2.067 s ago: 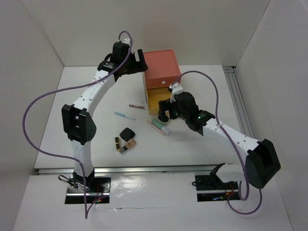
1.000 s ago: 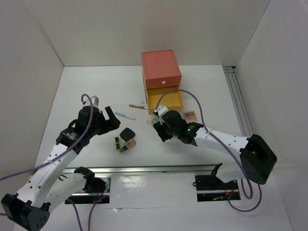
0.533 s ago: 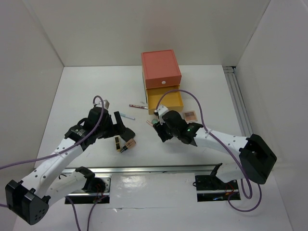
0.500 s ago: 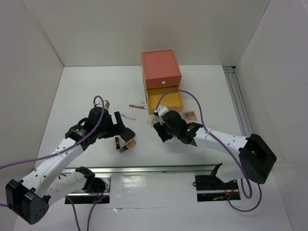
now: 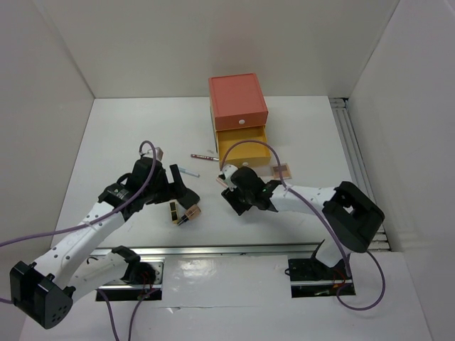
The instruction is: Organize the makeup
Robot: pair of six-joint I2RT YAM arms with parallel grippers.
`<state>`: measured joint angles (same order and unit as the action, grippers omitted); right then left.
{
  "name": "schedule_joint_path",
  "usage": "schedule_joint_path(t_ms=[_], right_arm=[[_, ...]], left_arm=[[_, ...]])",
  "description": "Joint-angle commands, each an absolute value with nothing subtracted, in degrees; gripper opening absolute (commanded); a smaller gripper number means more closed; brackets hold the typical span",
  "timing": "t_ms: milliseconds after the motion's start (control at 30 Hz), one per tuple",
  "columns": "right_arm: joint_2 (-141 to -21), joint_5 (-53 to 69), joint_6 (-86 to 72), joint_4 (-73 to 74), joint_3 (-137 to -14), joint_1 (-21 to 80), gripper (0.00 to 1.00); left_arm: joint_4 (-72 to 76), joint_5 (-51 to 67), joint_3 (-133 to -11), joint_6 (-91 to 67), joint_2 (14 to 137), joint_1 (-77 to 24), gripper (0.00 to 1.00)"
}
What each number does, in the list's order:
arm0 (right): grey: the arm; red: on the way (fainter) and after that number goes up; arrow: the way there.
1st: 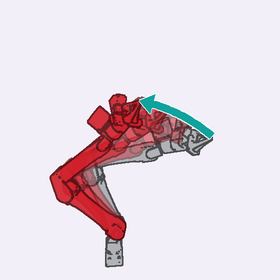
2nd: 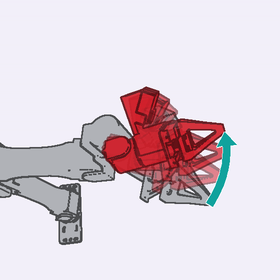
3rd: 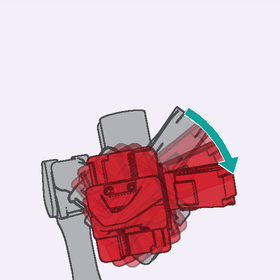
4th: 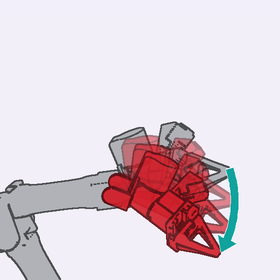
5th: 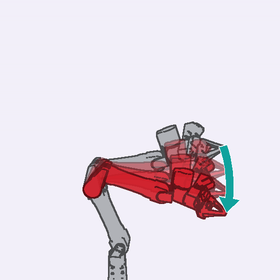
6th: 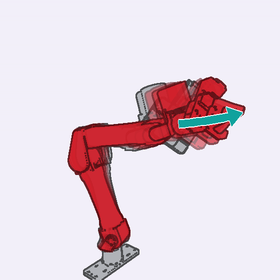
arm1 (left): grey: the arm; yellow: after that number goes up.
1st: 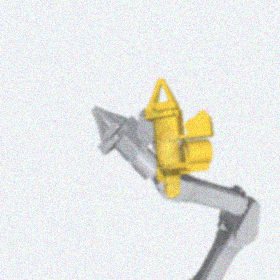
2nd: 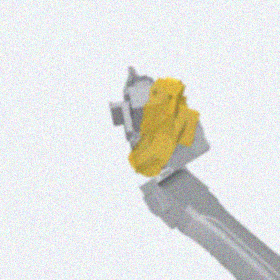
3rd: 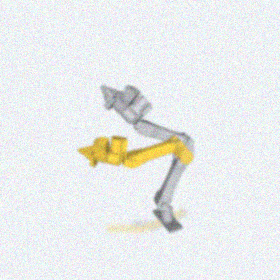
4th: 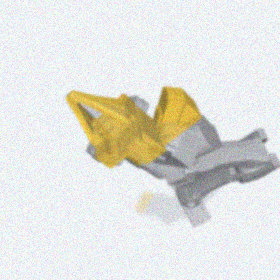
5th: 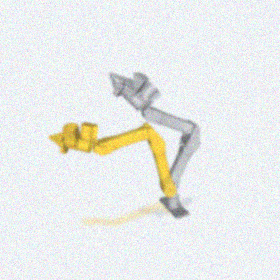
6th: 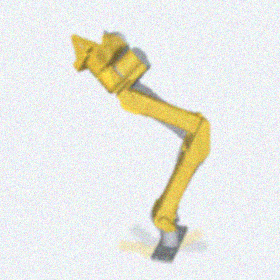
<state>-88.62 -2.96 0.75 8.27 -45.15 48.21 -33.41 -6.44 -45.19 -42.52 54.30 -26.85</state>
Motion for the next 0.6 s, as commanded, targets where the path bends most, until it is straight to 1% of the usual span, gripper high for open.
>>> schedule_joint_path(t_ms=[0, 200, 533, 567], right_arm=[[-89.99, -5.53, 1.67, 3.70, -48.43, 47.90, 0.60], [-91.22, -11.24, 1.67, 1.41, -49.04, 49.04, 0.60], [-95.36, -10.02, 1.14, 0.36, -49.57, 49.04, 0.60], [-95.88, -9.50, 1.14, 0.35, -49.57, 49.04, 0.58]], left_arm=[[-32.34, -8.08, -45.61, -43.86, 54.14, -27.16, 1.00], [-33.40, -8.79, -45.62, -43.86, 53.61, -27.16, 1.00], [-34.45, -9.84, -46.14, -43.86, 53.09, -27.16, 1.00], [-34.45, -9.84, -46.14, -43.86, 53.09, -27.16, 1.00]])
